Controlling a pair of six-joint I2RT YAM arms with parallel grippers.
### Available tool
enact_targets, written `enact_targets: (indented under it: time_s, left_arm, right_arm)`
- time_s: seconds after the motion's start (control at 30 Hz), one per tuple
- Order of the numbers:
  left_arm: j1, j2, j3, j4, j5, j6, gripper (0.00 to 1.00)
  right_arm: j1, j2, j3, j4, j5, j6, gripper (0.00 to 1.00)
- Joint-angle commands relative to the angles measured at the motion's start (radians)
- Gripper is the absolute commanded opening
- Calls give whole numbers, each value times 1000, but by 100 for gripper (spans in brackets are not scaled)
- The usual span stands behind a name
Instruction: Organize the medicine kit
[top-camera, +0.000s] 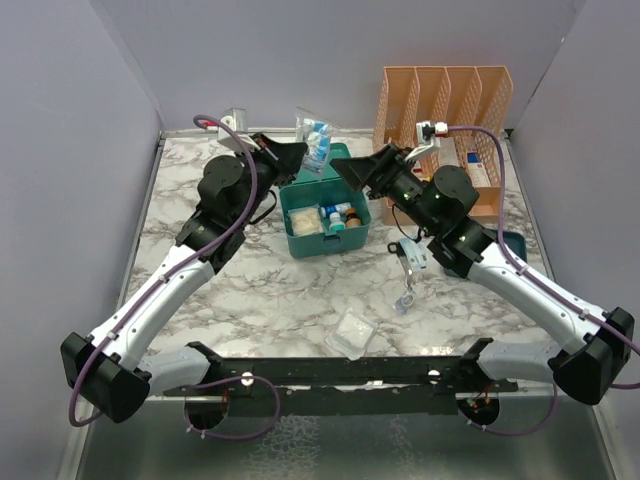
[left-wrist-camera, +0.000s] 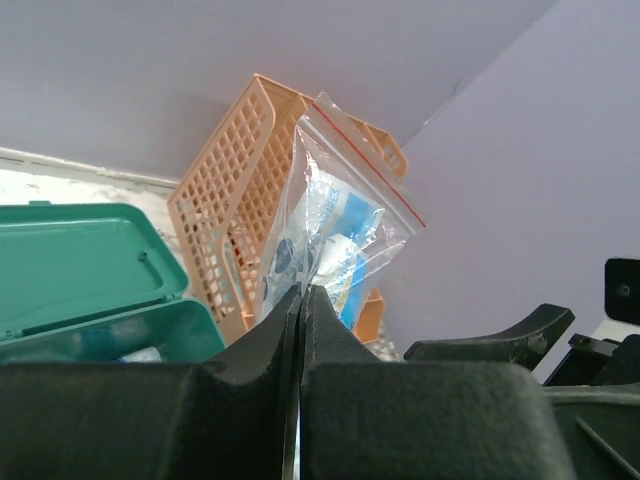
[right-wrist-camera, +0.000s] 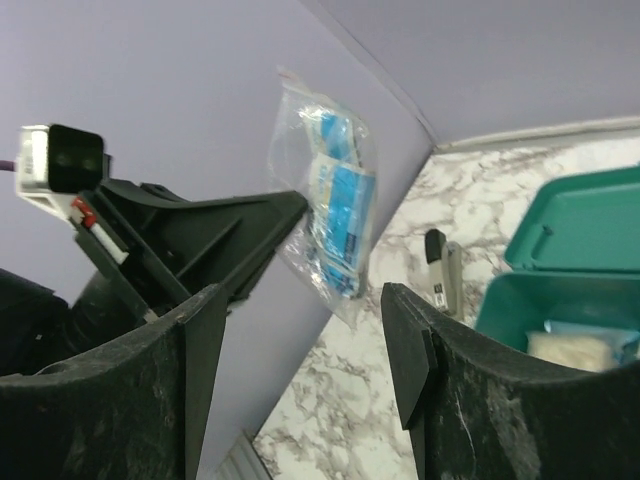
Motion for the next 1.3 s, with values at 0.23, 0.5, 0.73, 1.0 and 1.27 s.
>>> enact_targets:
  time_s: [0.23, 0.5, 0.73, 1.0, 1.27]
  left_arm:
    - [61, -43, -7, 157, 169, -272, 0]
    - [79, -66, -45, 186, 172, -301, 0]
    - [86, -75, -51, 186, 170, -312, 0]
    - [93, -83, -34, 203, 180, -345, 0]
    - [98, -94, -54, 202, 181, -369, 0]
  right_arm:
    - [-47, 189, 317, -86, -251, 18, 66]
    - [-58, 196, 322, -144, -215, 57, 65]
    - [-71, 213, 300, -65, -266, 91, 65]
    - [-81, 287, 335, 133, -453, 124, 64]
    - [-84, 257, 264, 278, -424, 183, 44]
